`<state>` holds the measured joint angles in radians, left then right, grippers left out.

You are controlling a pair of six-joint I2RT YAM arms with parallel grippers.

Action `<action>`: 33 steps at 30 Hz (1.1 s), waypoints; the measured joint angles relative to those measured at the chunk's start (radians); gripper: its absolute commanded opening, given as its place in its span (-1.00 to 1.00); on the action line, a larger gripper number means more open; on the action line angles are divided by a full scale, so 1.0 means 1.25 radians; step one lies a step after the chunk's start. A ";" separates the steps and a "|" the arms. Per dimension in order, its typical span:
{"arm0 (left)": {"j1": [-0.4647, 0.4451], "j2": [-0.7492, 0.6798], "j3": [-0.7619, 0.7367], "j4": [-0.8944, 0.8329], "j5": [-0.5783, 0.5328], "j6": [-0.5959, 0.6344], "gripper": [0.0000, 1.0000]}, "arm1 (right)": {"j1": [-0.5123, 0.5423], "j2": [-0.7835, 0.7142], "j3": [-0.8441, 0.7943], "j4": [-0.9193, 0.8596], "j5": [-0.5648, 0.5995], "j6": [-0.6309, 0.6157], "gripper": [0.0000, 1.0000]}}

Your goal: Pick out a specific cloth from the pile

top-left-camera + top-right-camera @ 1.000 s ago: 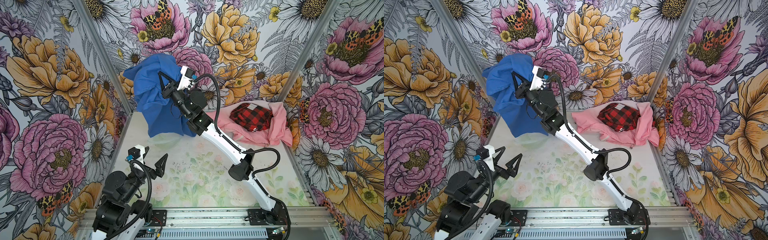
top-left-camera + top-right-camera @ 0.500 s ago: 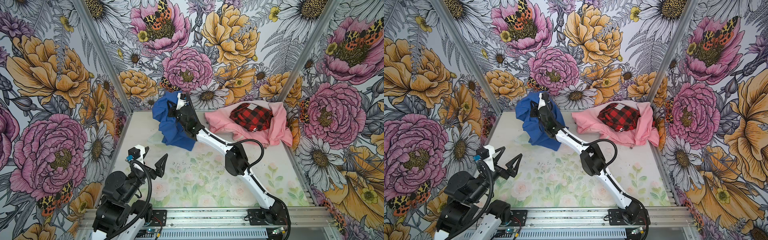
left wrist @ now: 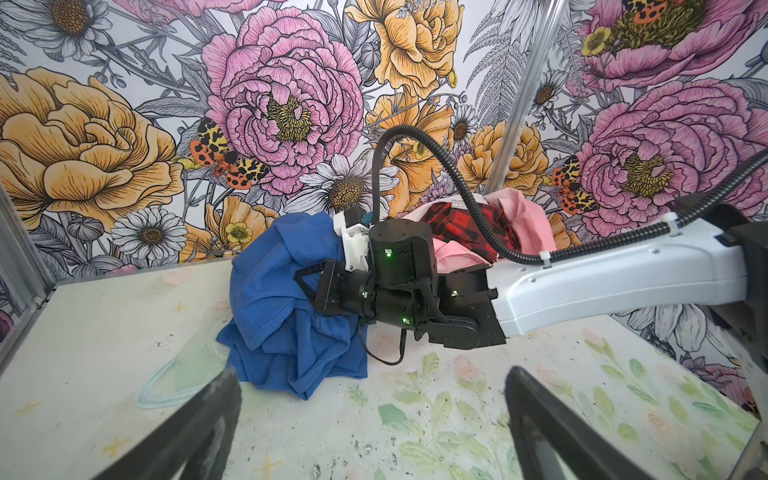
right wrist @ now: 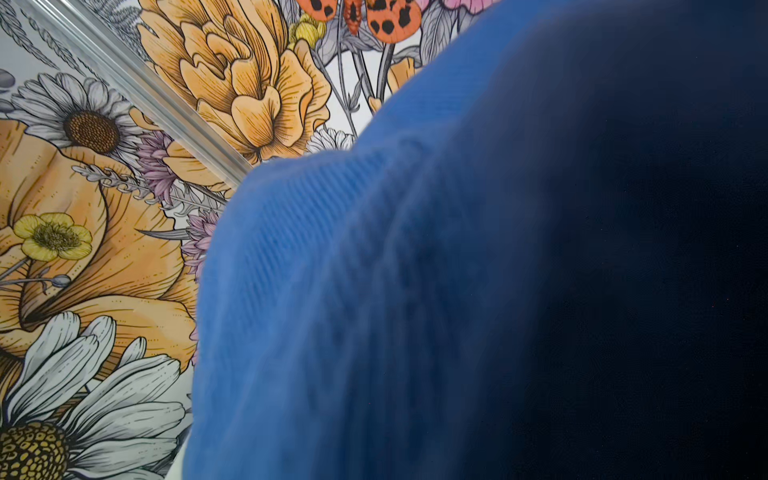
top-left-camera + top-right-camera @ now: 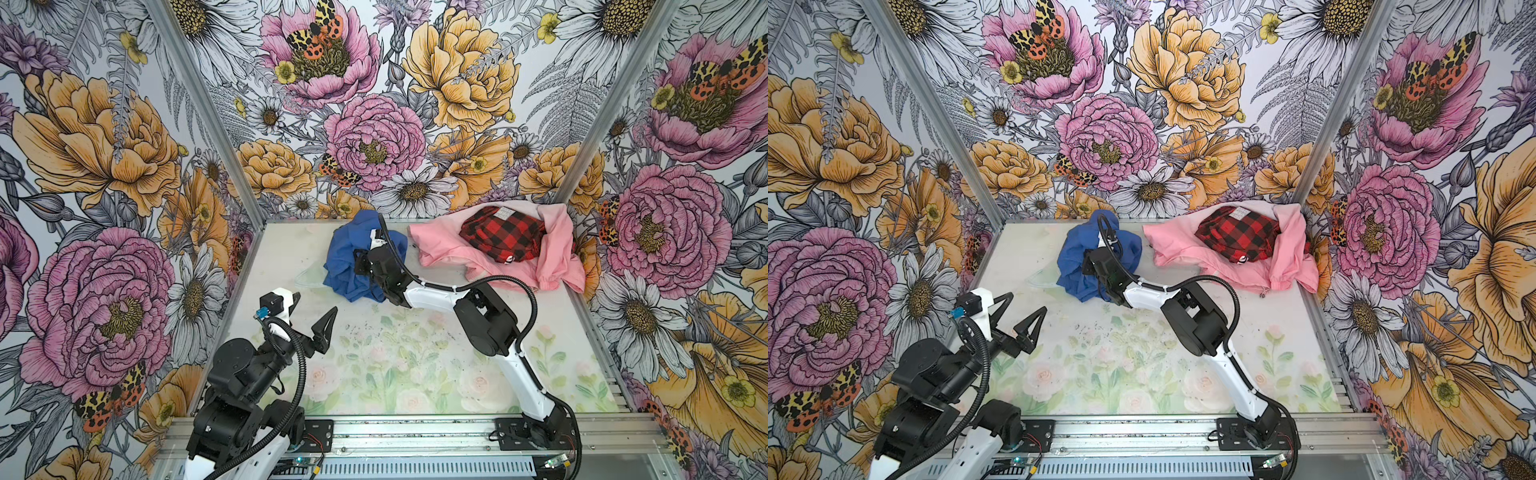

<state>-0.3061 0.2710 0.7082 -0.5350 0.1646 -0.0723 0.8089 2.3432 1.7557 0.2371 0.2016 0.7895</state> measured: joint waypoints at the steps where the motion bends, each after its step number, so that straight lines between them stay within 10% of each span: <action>1: 0.002 0.001 0.000 0.000 0.003 0.000 0.98 | 0.002 0.000 0.021 -0.049 -0.001 0.006 -1.00; 33: 0.081 0.040 -0.007 0.033 0.126 -0.004 0.98 | -0.099 0.355 0.755 -0.815 -0.323 -0.127 -1.00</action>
<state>-0.2050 0.3206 0.6991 -0.4934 0.3218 -0.0776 0.6849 2.7873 2.6995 -0.7811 -0.2028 0.6304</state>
